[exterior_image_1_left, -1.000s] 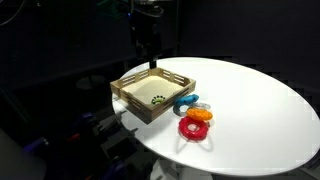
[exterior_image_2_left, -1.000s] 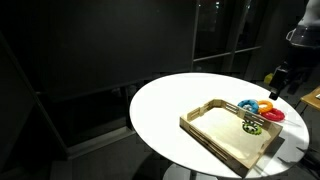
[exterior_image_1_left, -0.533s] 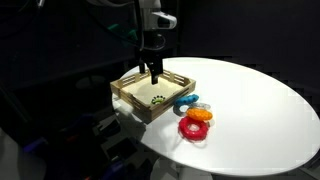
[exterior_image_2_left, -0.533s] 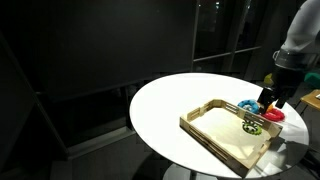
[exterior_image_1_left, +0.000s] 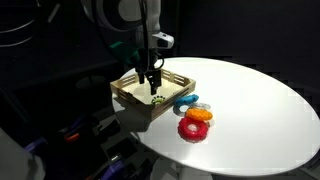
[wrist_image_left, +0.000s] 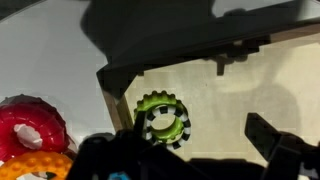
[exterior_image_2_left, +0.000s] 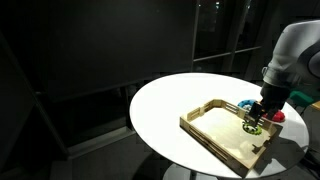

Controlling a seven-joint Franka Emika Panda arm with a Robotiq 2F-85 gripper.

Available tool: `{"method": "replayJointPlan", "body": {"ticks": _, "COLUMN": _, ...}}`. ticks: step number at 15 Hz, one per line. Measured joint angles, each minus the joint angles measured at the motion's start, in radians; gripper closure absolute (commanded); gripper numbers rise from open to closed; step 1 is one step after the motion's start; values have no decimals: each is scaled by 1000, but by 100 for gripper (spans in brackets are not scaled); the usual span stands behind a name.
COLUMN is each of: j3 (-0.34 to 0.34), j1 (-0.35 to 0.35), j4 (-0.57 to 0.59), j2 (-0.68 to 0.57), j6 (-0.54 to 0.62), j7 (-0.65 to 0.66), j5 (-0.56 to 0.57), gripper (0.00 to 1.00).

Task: Remove the striped black and white ring from the crate and put it on the table

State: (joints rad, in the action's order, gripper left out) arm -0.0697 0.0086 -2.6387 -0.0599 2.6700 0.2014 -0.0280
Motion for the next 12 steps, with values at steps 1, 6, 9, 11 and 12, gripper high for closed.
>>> {"method": "replayJointPlan", "body": {"ticks": 1, "j3": 0, "j1": 2, "j4": 6, "j2": -8, "j6": 1, "j7": 1, "j5": 0, "gripper": 0}}
{"method": "replayJointPlan", "body": {"ticks": 6, "j3": 3, "j1": 5, "j4": 15, "j2": -13, "j6": 2, "j7": 3, "j5": 9, "gripper": 0}}
{"method": "replayJointPlan", "body": {"ticks": 9, "j3": 16, "j1": 10, "j4": 15, "j2": -14, "j6": 21, "j7": 35, "j5": 75, "gripper": 0}}
{"method": "replayJointPlan", "body": {"ticks": 11, "j3": 23, "j1": 17, "j4": 15, "j2": -18, "j6": 44, "j7": 54, "j5": 111, "gripper": 0}}
{"method": "replayJointPlan", "body": {"ticks": 12, "j3": 25, "j1": 21, "j4": 15, "j2": -23, "j6": 57, "j7": 61, "j5": 121, "gripper": 0}}
